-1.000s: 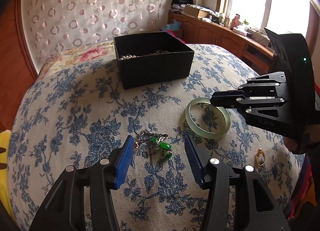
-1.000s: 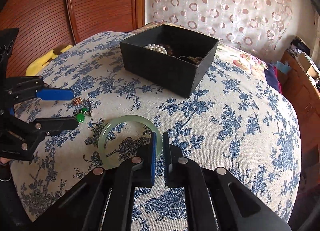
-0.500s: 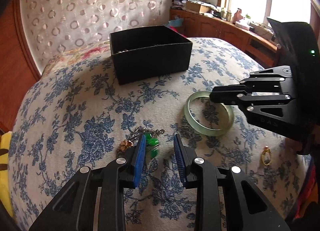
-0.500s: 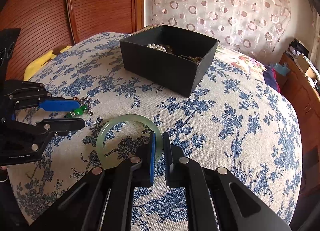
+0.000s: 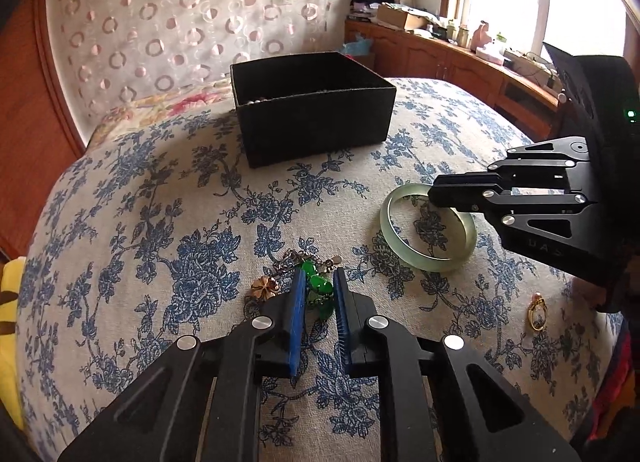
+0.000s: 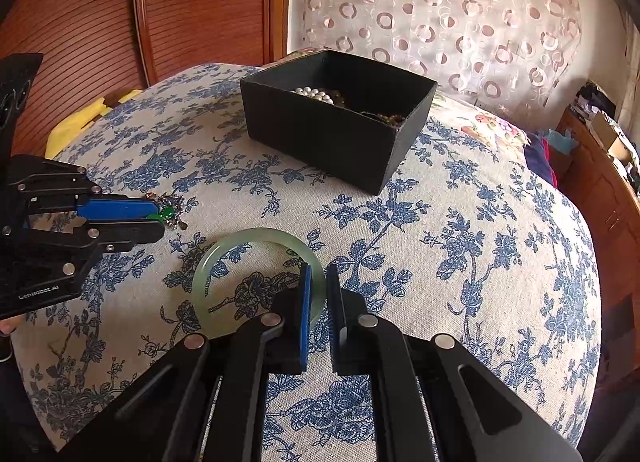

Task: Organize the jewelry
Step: 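Return the left gripper to the bed and grasp the green-stone pendant chain, then lift the pendant chain with the left gripper while the right grasps the jade bangle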

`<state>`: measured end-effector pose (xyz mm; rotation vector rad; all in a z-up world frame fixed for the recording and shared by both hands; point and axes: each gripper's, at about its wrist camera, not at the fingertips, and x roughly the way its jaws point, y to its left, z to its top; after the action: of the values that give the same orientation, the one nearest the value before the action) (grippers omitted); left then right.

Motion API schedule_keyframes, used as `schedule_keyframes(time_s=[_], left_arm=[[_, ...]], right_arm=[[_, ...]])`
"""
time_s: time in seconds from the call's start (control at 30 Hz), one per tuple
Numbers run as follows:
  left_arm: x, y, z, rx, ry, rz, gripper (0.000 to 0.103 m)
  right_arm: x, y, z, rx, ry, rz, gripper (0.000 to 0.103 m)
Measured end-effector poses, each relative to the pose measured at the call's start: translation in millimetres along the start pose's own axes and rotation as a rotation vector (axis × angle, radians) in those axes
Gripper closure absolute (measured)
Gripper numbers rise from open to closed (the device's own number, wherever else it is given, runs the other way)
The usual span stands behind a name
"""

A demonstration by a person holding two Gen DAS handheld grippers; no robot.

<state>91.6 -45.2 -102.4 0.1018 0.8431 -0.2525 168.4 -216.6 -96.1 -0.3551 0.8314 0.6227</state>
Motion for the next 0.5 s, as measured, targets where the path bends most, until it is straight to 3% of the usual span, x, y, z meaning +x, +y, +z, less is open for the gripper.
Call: schedule_keyframes(time_s=[0.5], left_arm=[[-42.2, -12.6, 16.4, 0.025, -0.106, -0.028, 0.092]], right_arm=[[0.4, -0.7, 0.2, 0.011, 0.001, 0.013, 0.094]])
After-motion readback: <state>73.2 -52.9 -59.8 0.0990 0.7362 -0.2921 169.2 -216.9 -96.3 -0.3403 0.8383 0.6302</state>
